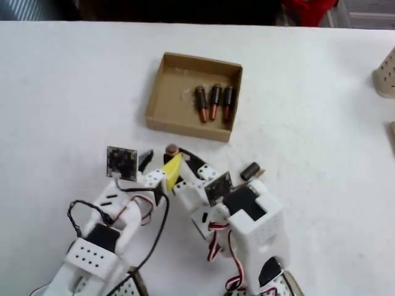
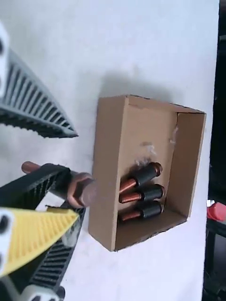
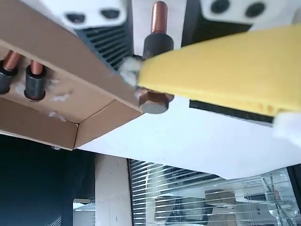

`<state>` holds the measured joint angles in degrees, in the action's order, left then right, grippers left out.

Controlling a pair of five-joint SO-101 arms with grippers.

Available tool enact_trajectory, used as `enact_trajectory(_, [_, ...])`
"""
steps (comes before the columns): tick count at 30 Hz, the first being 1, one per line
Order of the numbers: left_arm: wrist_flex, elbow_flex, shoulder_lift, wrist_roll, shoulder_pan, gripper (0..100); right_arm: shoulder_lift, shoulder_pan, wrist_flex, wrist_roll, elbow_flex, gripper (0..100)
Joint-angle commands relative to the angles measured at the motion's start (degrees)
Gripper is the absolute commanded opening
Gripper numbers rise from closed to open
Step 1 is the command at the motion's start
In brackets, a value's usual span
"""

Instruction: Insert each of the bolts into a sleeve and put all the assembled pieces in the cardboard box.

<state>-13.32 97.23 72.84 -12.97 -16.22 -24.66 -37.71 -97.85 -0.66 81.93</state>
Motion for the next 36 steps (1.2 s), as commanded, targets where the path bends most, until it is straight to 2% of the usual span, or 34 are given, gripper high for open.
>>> enact_trajectory(1, [0.09, 0.0, 0.92, -0.7, 0.4, 23, 3.21, 0.84, -0.4, -0.62, -0.18, 1.6])
enact_trajectory(10, [0.09, -0.79, 2.24, -1.32, -0.04, 22, 3.21, 0.84, -0.4, -0.62, -0.18, 1.6])
enact_trajectory(18, [-0.44, 0.09, 17.8, -7.65, -0.04, 21, 3.21, 0.84, -0.4, -0.62, -0.26, 1.6])
enact_trajectory(25, [-9.32, -0.18, 32.4, -8.53, -2.33, 21, 3.21, 0.84, -0.4, -0.62, -0.35, 1.6])
enact_trajectory(28, [-10.11, -1.05, 32.22, -8.53, -3.21, 21, 3.21, 0.84, -0.4, -0.62, -0.44, 1.6])
enact_trajectory(31, [-10.11, -1.23, 31.87, -8.53, -1.63, 15, 3.21, 0.92, -0.4, -0.62, -0.44, 1.6])
enact_trajectory(34, [-9.93, -1.32, 31.87, -8.35, 1.36, 1, 3.21, 1.01, -0.4, -0.62, -0.44, 1.6])
enact_trajectory(36, [-10.11, -1.32, 31.87, -8.35, 3.47, 4, 3.21, 1.01, -0.4, -0.62, -0.44, 1.6])
